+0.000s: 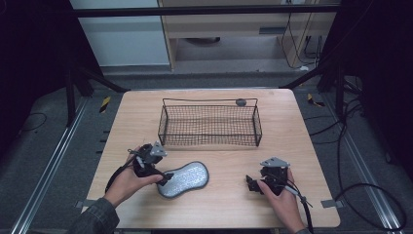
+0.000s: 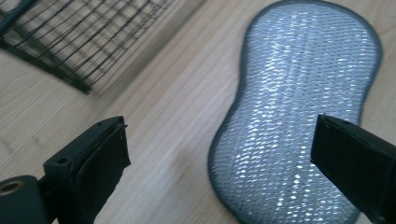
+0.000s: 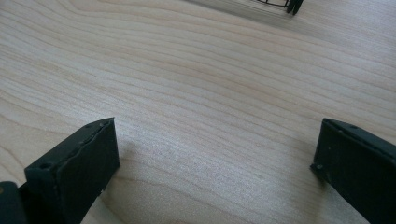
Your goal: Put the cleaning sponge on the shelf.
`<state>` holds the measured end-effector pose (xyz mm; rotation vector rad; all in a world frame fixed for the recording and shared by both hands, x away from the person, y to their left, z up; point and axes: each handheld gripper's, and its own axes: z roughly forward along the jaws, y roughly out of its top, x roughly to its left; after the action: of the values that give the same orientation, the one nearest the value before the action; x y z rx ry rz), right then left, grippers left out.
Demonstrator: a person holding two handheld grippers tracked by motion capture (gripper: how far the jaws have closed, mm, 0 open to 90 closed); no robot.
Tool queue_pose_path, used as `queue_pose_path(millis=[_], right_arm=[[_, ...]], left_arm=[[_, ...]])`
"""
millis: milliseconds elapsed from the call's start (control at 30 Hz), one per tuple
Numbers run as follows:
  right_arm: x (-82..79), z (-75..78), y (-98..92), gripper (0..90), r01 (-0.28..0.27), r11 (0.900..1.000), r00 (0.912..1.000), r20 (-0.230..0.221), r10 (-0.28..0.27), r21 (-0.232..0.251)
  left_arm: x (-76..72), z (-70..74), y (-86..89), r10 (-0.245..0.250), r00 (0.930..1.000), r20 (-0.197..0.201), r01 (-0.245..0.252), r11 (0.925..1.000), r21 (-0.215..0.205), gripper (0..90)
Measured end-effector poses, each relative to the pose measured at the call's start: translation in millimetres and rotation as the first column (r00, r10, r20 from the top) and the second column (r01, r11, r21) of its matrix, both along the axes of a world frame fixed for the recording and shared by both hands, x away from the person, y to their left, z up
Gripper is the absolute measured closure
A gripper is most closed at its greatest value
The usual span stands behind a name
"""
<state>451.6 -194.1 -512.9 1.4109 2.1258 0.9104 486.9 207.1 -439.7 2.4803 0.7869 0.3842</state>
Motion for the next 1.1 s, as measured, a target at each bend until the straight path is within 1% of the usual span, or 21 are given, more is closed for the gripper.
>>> queue_pose_path(millis=[33,67,100,133,367,400,467,533,567,667,733,767,800,833,900,933,967,1000,1033,1067,1100], right_arm=[[-0.1,0.1,0.1,0.3,0.0,1.0,1.0,-0.001,0.0,0.002],[-0.1,0.1,0.1,0.3,0.0,1.0,1.0,-0.001,0.0,0.002],[0.0,0.0,0.0,0.4,0.0,1.0,1.0,-0.001,0.0,0.0],[-0.1,0.0,0.1,0.3,0.001,1.0,1.0,-0.001,-0.001,0.001],[-0.3,0.1,0.1,0.3,0.001,1.0,1.0,-0.002,-0.001,0.002],[-0.4,0.1,0.2,0.4,0.0,1.0,1.0,-0.003,0.0,0.004],[-0.4,0.1,0.2,0.3,0.0,1.0,1.0,-0.003,0.0,0.004],[-0.5,0.0,0.2,0.4,0.0,1.0,1.0,-0.003,0.0,0.004],[-0.2,-0.5,-0.2,0.3,-0.003,1.0,1.0,0.004,0.003,-0.004],[-0.3,-0.3,-0.3,0.4,-0.004,1.0,1.0,0.002,0.004,-0.001],[-0.2,-0.3,-0.4,0.4,-0.006,1.0,1.0,0.003,0.006,-0.003],[-0.2,-0.3,-0.4,0.4,-0.006,1.0,1.0,0.003,0.006,-0.003],[-0.2,-0.3,-0.4,0.3,-0.006,1.0,1.0,0.003,0.006,-0.002],[-0.2,-0.3,-0.4,0.3,-0.006,1.0,1.0,0.003,0.006,-0.002],[-0.2,-0.4,-0.4,0.3,-0.005,1.0,1.0,0.003,0.005,-0.004],[-0.3,-0.4,-0.3,0.4,-0.005,1.0,1.0,0.002,0.005,-0.003],[-0.2,-0.4,-0.4,0.3,-0.006,1.0,1.0,0.003,0.006,-0.004],[-0.2,-0.4,-0.4,0.3,-0.005,1.0,1.0,0.003,0.005,-0.003],[-0.2,-0.4,-0.4,0.4,-0.006,1.0,1.0,0.003,0.006,-0.003],[-0.2,-0.4,-0.6,0.3,-0.007,1.0,1.0,0.004,0.007,-0.004],[-0.3,-0.4,-0.5,0.4,-0.007,1.0,1.0,0.003,0.007,-0.003]], left_arm=[[0.0,1.3,-9.3,-0.036,0.9992,-0.016,0.036,0.9993,0.011,3.5],[0.0,1.3,-9.3,-0.036,0.9992,-0.016,0.036,0.9993,0.011,3.5],[0.0,2.1,-13.0,-0.046,0.9987,-0.02,0.046,0.9988,0.015,3.5],[0.5,2.9,-17.3,-0.057,0.9983,-0.011,0.058,0.9981,0.022,3.7],[4.7,3.1,-28.3,-0.085,0.9959,-0.031,0.086,0.9952,0.045,3.3],[5.1,2.6,-31.2,-0.097,0.9945,-0.038,0.1,0.9933,0.059,3.4],[5.5,2.2,-32.6,-0.104,0.9937,-0.041,0.107,0.9923,0.063,3.5],[6.3,1.1,-34.2,-0.1,0.994,-0.045,0.102,0.993,0.058,3.5],[6.8,0.6,-35.2,-0.104,0.9934,-0.05,0.107,0.9924,0.062,3.5],[6.8,-0.2,-38.2,-0.116,0.9909,-0.068,0.121,0.99,0.072,3.3],[6.1,-0.6,-40.6,-0.124,0.9896,-0.073,0.129,0.9888,0.075,3.3],[5.7,-0.9,-42.0,-0.127,0.9887,-0.079,0.133,0.9876,0.083,3.3],[5.3,-2.2,-44.5,-0.14,0.9861,-0.09,0.148,0.985,0.089,3.3],[5.3,-2.2,-44.5,-0.14,0.9861,-0.09,0.148,0.985,0.089,3.3],[4.2,-5.6,-50.1,-0.167,0.9796,-0.111,0.179,0.9786,0.102,3.3],[4.2,-5.6,-50.1,-0.167,0.9796,-0.111,0.179,0.9786,0.102,3.3],[4.0,-6.6,-51.4,-0.173,0.978,-0.116,0.186,0.9768,0.107,3.3],[3.4,-9.5,-54.7,-0.186,0.9733,-0.134,0.202,0.9728,0.114,3.3],[3.4,-9.5,-54.7,-0.186,0.9733,-0.134,0.202,0.9728,0.114,3.3],[3.1,-11.1,-56.3,-0.192,0.9719,-0.137,0.208,0.9712,0.116,3.4],[2.7,-14.7,-59.2,-0.202,0.9673,-0.153,0.221,0.9682,0.117,3.4]])
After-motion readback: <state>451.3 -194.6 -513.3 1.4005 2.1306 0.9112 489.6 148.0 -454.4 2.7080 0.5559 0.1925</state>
